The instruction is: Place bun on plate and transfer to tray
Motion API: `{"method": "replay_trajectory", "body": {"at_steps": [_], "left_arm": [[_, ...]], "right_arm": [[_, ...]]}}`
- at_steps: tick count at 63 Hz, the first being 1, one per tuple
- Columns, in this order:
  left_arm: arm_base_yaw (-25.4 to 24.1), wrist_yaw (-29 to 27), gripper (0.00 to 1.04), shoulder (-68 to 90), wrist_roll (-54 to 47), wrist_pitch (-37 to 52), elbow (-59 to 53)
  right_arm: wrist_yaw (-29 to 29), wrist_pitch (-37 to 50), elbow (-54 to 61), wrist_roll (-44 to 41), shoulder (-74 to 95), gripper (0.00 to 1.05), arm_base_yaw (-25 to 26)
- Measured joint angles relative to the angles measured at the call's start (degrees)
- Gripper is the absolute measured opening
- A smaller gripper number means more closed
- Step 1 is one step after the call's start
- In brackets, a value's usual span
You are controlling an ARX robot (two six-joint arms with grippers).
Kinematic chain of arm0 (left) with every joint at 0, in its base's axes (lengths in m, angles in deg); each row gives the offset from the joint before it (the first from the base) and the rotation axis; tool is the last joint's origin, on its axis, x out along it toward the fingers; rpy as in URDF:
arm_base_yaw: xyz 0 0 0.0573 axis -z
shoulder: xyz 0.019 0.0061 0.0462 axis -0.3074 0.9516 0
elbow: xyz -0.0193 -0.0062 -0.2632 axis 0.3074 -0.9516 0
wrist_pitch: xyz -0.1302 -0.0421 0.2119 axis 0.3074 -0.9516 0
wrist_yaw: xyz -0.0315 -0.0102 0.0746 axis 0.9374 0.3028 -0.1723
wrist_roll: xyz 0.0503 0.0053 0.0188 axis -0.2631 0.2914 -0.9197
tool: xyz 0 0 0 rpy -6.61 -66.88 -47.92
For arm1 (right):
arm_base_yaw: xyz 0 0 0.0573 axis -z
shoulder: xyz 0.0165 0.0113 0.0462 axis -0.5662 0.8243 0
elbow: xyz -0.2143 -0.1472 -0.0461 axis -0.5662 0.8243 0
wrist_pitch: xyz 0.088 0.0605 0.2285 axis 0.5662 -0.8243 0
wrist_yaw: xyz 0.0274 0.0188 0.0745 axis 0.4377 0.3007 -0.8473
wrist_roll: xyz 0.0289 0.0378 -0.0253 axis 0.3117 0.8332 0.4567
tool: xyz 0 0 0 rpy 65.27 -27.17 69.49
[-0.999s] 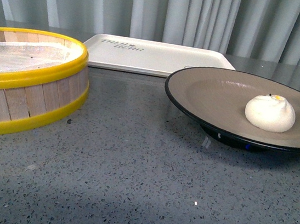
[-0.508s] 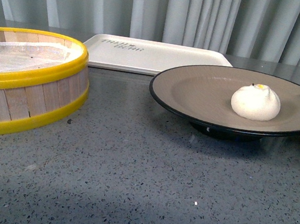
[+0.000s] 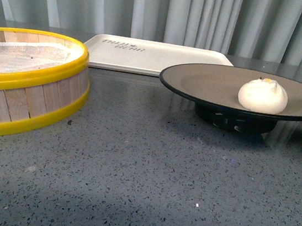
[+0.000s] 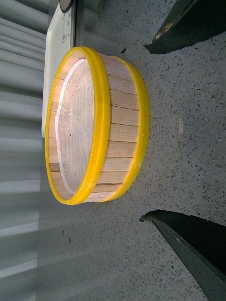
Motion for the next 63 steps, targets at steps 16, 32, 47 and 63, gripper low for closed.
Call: {"method": "replay_trajectory", "body": {"at_steps": [16, 32, 47, 63], "left_arm": [[0.0, 0.0, 0.98, 0.0, 0.0, 0.0, 0.0], [0.0, 0.0, 0.98, 0.0, 0.0, 0.0, 0.0], [0.0, 0.0, 0.98, 0.0, 0.0, 0.0, 0.0], [0.0, 0.0, 0.98, 0.0, 0.0, 0.0, 0.0]], "right_arm": [[-1.1, -1.0, -5.5, -3.6, -1.3, 0.03, 1.8], [-0.9, -3.4, -25.3, -2.1, 12.5, 0.03, 5.5], [0.1, -9.1, -40.1, -1.5, 25.0, 0.03, 0.9], [-0.2, -11.7, -48.4, -0.8, 31.6, 0.03, -1.6]]}}
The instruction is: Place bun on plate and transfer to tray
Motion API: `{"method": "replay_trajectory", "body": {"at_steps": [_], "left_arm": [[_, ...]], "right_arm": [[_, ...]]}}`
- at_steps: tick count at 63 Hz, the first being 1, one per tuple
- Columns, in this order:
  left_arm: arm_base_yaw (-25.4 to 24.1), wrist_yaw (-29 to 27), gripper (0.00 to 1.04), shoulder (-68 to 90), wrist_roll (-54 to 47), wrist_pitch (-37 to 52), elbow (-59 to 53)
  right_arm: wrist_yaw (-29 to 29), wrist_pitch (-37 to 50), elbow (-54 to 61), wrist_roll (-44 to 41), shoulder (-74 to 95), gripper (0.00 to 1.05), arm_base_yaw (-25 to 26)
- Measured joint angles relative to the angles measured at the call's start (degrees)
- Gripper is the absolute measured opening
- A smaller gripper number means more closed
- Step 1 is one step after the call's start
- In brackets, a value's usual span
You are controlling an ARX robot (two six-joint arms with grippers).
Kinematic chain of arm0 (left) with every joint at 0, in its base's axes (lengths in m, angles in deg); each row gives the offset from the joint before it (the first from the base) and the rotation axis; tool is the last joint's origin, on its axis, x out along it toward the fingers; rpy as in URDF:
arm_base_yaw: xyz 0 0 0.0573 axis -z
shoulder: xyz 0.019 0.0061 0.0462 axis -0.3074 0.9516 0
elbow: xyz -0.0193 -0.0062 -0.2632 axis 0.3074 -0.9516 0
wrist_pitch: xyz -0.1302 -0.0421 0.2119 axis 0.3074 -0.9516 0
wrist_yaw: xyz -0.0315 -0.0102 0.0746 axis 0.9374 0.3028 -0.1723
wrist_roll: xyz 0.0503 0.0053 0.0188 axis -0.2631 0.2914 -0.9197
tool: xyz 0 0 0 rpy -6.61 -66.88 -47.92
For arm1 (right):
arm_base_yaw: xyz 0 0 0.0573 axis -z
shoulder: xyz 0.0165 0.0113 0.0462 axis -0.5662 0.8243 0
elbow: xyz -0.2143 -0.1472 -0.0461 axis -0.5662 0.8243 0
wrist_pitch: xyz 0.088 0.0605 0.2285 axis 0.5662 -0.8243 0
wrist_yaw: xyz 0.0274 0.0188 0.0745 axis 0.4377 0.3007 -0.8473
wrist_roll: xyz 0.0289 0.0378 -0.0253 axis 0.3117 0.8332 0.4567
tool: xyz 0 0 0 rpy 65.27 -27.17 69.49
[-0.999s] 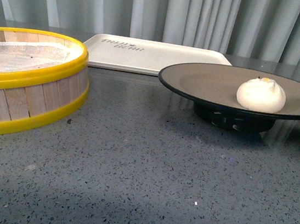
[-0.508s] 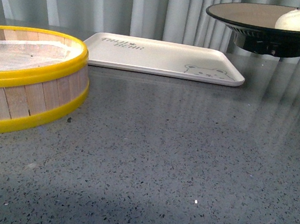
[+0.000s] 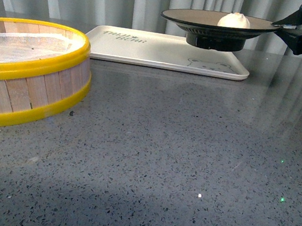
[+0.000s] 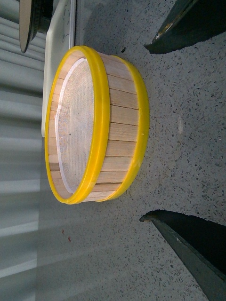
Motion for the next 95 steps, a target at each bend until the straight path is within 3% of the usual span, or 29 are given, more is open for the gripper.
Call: {"method": "replay_trajectory", "body": {"at_steps": [37, 66, 71, 81, 95], "left_arm": [[0.0, 0.0, 0.98, 0.0, 0.0, 0.0, 0.0], [0.0, 0.0, 0.98, 0.0, 0.0, 0.0, 0.0], [0.0, 0.0, 0.98, 0.0, 0.0, 0.0, 0.0], [0.0, 0.0, 0.98, 0.0, 0.0, 0.0, 0.0], [0.0, 0.0, 0.98, 0.0, 0.0, 0.0, 0.0]], "right_arm": [[-1.0, -16.7, -36.5, -1.2, 22.4, 0.03, -1.6], [-2.3, -18.9, -34.3, -2.5, 22.7, 0.04, -2.7], [-3.1, -19.0, -34.4, -1.9, 22.7, 0.16, -2.5], [-4.1, -20.7, -37.0, -1.6, 22.7, 0.52, -1.7], [-3.8, -20.6, -34.8, -1.5, 20.3, 0.88, -1.0]]}}
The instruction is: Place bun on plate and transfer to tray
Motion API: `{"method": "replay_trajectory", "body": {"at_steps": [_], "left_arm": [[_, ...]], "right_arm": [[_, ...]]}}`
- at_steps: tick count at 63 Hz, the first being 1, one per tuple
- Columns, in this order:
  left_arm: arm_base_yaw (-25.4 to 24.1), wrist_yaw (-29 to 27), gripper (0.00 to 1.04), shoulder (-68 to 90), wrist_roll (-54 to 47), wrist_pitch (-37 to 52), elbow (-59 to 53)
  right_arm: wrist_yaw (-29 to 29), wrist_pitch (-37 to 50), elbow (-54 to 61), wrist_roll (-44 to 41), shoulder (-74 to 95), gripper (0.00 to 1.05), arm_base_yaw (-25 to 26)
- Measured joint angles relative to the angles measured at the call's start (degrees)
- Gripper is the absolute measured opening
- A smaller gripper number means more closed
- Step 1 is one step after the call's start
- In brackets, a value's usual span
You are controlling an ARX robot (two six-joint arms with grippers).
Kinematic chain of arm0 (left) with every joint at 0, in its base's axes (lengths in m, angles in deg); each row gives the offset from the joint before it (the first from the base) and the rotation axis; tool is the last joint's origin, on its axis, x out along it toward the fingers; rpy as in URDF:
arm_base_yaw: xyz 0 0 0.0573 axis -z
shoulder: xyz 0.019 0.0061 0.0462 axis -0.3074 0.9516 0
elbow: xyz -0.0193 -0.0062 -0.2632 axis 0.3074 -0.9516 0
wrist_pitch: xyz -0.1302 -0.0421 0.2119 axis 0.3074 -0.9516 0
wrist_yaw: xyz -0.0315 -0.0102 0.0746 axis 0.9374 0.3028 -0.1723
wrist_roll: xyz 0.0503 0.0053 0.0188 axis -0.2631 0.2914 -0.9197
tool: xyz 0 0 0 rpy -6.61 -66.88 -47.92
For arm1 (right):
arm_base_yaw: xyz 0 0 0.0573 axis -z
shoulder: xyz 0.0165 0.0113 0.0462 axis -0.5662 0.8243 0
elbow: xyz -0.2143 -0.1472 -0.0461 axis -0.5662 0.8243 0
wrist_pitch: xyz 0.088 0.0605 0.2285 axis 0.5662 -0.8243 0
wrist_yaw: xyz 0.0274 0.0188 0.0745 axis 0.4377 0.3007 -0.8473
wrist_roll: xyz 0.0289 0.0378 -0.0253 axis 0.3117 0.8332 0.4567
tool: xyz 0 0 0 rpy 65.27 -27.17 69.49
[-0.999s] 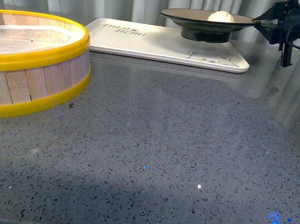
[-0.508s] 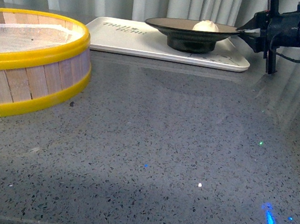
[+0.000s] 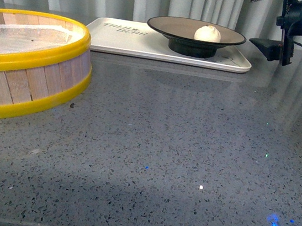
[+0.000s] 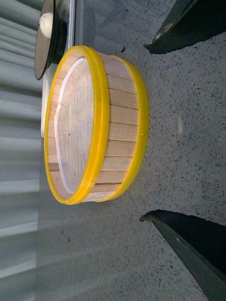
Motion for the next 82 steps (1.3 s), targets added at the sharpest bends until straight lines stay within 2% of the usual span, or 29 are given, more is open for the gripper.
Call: {"method": "replay_trajectory", "body": {"at_steps": [5, 18, 25, 34, 35, 42, 46, 51, 56, 60, 65, 69, 82], "left_arm": [[0.0, 0.0, 0.98, 0.0, 0.0, 0.0, 0.0], [0.0, 0.0, 0.98, 0.0, 0.0, 0.0, 0.0], [0.0, 0.0, 0.98, 0.0, 0.0, 0.0, 0.0], [0.0, 0.0, 0.98, 0.0, 0.0, 0.0, 0.0], [0.0, 0.0, 0.98, 0.0, 0.0, 0.0, 0.0], [0.0, 0.0, 0.98, 0.0, 0.0, 0.0, 0.0], [0.0, 0.0, 0.98, 0.0, 0.0, 0.0, 0.0], [0.0, 0.0, 0.98, 0.0, 0.0, 0.0, 0.0], [0.0, 0.0, 0.98, 0.0, 0.0, 0.0, 0.0], [0.0, 0.0, 0.98, 0.0, 0.0, 0.0, 0.0], [0.0, 0.0, 0.98, 0.0, 0.0, 0.0, 0.0], [0.0, 0.0, 0.98, 0.0, 0.0, 0.0, 0.0], [0.0, 0.0, 0.98, 0.0, 0.0, 0.0, 0.0]], "right_arm": [[0.7, 0.0, 2.3, 0.5, -1.8, 0.98, 0.3], [2.4, 4.7, 14.6, 1.3, -10.0, 0.96, 2.0], [5.1, 5.8, 20.7, -1.8, -15.6, 0.96, 3.4], [16.3, 9.5, 37.0, -13.2, -30.2, 0.96, 4.4], [19.3, 10.1, 40.2, -16.2, -33.1, 0.96, 4.6], [29.0, 13.4, 57.7, -29.4, -50.2, 0.96, 5.9], [32.1, 15.1, 66.6, -35.6, -58.6, 0.96, 6.7], [32.5, 17.1, 76.8, -42.6, -66.9, 0.96, 8.6], [22.2, 26.2, 87.1, -54.1, -72.0, 0.83, 11.3], [19.7, 29.7, 93.3, -61.6, -75.4, 0.72, 11.2], [19.8, 30.9, 97.9, -66.3, -78.7, 0.60, 10.1], [20.9, 31.5, 101.3, -69.2, -81.3, 0.46, 8.7], [23.9, 31.5, 107.7, -71.1, -87.6, 0.10, 6.1]]}}
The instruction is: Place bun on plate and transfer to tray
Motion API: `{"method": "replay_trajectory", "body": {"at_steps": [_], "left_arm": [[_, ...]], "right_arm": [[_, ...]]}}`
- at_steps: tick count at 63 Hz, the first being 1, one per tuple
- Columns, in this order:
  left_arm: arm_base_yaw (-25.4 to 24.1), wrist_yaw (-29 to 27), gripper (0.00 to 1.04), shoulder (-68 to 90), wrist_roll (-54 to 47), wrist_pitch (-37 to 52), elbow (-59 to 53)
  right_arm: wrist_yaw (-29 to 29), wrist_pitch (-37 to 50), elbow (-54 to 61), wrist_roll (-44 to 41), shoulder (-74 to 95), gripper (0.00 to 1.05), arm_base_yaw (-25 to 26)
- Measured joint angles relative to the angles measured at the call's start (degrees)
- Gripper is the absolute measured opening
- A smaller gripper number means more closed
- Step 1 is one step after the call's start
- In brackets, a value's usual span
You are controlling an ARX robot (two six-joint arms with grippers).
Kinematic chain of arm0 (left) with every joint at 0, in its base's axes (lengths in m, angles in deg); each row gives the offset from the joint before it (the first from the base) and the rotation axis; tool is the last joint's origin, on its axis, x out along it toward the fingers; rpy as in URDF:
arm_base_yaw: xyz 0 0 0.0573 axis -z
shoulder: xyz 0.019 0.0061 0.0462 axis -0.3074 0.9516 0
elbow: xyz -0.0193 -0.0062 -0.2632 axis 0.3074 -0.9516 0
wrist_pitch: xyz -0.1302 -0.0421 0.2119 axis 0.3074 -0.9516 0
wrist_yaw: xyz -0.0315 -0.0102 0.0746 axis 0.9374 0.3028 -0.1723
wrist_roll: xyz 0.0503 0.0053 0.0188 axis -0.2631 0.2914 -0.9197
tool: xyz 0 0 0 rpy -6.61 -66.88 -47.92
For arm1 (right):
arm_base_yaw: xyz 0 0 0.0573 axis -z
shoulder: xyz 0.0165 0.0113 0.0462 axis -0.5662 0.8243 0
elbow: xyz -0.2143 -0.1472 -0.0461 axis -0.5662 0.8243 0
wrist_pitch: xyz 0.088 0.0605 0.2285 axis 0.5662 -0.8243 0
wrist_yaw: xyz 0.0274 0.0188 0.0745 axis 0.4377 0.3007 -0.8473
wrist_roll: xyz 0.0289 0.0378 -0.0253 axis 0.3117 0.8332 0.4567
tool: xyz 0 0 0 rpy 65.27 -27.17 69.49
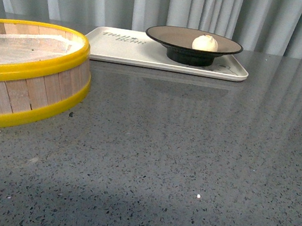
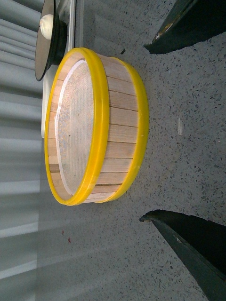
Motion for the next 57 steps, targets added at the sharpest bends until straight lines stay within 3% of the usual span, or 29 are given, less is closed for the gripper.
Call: {"method": "replay_trajectory", "body": {"at_steps": [3, 21, 57], "left_arm": [[0.0, 0.0, 0.98, 0.0, 0.0, 0.0, 0.0], [0.0, 0.0, 0.98, 0.0, 0.0, 0.0, 0.0], [0.0, 0.0, 0.98, 0.0, 0.0, 0.0, 0.0]], "right_arm": [[0.4, -0.3, 1.2, -0.2, -1.5, 0.01, -0.6], [6.1, -4.3, 6.5, -0.5, -10.7, 0.02, -6.7], [6.4, -13.1, 11.8, -0.6, -25.3, 0.02, -7.0]]}}
